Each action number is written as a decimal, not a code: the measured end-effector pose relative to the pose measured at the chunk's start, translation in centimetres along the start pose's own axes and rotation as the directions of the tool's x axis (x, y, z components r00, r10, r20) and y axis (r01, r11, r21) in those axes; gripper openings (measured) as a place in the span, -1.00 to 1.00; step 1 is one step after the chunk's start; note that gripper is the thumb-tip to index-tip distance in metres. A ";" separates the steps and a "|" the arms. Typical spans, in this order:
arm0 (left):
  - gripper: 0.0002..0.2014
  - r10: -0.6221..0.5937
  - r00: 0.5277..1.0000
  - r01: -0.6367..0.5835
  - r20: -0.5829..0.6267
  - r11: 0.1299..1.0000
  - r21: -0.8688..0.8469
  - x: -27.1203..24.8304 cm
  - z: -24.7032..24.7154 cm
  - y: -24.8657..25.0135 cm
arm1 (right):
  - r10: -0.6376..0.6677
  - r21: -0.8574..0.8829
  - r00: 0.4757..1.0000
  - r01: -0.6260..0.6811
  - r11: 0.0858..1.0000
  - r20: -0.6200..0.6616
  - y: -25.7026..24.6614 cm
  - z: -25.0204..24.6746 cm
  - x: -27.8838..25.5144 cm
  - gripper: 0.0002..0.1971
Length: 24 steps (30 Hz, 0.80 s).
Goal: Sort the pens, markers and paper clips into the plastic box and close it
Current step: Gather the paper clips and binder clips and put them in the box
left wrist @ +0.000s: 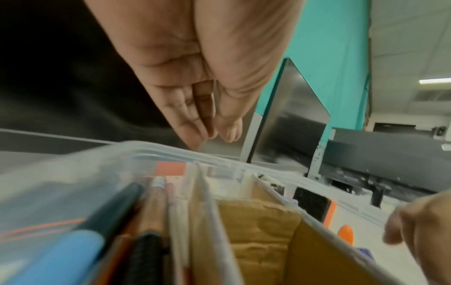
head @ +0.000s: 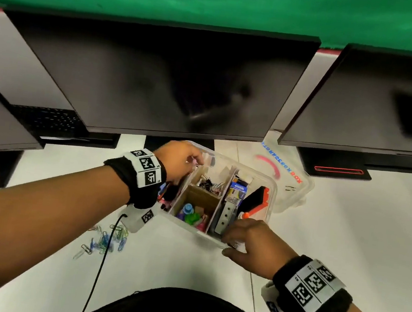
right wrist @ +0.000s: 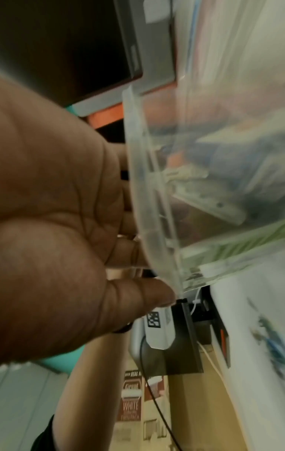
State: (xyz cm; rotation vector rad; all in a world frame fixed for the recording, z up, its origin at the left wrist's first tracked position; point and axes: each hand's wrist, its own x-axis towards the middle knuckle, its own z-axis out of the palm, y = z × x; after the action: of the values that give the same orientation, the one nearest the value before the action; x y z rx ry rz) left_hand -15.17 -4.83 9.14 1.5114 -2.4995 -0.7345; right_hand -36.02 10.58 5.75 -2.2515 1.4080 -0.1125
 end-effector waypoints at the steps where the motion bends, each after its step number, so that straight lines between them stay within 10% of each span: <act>1: -0.78 -0.010 1.000 0.010 -0.012 1.000 0.001 -1.0 -0.6 -1.2 | -0.015 0.036 1.000 0.016 0.999 -0.027 -0.8 -0.3 0.6 -0.67; 6: -0.79 -0.143 0.989 0.142 0.027 0.989 0.048 -5.8 -2.2 -8.4 | -0.069 0.056 0.991 0.076 0.996 -0.115 -7.0 -0.9 5.2 -0.79; 11: -0.60 -0.282 0.917 0.247 0.283 0.957 0.154 -11.0 -1.3 -15.8 | -0.096 0.053 0.984 0.089 0.995 0.153 -13.5 2.9 10.5 -0.68; 16: -0.24 -0.310 0.853 0.271 0.420 0.950 0.152 -14.9 1.5 -20.1 | 0.118 -0.013 0.922 -0.122 0.992 0.370 -15.3 9.0 14.9 -0.43; 24: 0.10 -0.264 0.871 0.213 0.415 0.963 0.164 -16.8 5.7 -22.2 | 0.391 0.060 0.860 -0.432 0.900 0.328 -15.1 13.7 18.1 0.15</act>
State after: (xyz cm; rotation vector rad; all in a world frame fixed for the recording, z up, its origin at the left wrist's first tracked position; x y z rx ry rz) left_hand 8.80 3.06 -3.93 1.9064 -2.7278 -1.0942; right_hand -10.76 5.08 -3.00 -1.7212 1.6161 0.2717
